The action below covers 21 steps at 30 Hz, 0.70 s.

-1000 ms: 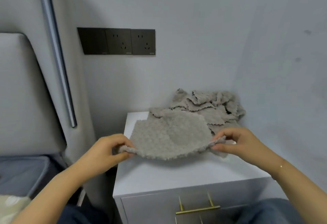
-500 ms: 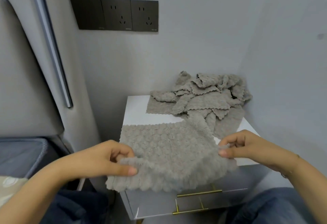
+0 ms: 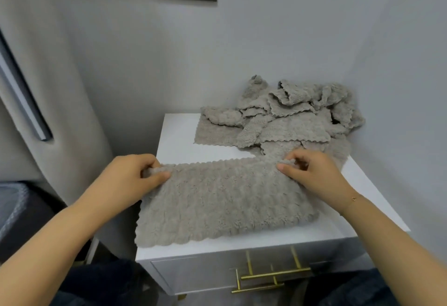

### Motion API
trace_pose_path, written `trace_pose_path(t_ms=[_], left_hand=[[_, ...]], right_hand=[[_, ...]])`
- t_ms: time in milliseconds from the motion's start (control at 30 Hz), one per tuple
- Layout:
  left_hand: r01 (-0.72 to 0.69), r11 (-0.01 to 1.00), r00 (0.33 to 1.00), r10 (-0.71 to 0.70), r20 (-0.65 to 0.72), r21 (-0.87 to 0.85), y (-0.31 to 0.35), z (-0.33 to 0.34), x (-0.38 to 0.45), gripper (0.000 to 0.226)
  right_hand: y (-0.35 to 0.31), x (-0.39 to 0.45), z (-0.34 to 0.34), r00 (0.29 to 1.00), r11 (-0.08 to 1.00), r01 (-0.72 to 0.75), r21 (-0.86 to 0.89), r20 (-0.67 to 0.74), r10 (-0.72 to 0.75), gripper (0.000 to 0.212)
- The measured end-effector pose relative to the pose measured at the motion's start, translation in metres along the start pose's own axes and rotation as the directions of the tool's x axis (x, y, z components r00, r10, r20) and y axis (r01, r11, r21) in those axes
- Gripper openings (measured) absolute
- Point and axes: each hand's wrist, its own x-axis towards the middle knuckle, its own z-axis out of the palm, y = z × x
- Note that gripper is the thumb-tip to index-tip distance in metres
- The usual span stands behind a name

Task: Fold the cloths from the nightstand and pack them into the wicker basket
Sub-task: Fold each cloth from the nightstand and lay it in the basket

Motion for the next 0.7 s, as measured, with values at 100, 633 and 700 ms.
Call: trace_pose_path(t_ms=[100,633,700], left_hand=[[-0.004,1.000,0.998,0.004,-0.063,0.005,0.000,0.005,0.003,0.028],[0.070,0.997,0.989,-0.064,-0.134,0.034,-0.013,0.024,0.013,0.020],[0.029,1.000,0.994,-0.029,-0.107,0.003,-0.017,0.023,0.014,0.017]], right_hand=[[0.005,0.003,0.004,0.999,0.999,0.010,-0.053,-0.032,-0.012,0.018],[0.002,0.011,0.016,0.992,0.987,0.004,-0.158,-0.123,-0.023,0.023],[0.004,0.011,0.016,0.997,0.995,-0.013,-0.097,-0.075,0.006,0.025]])
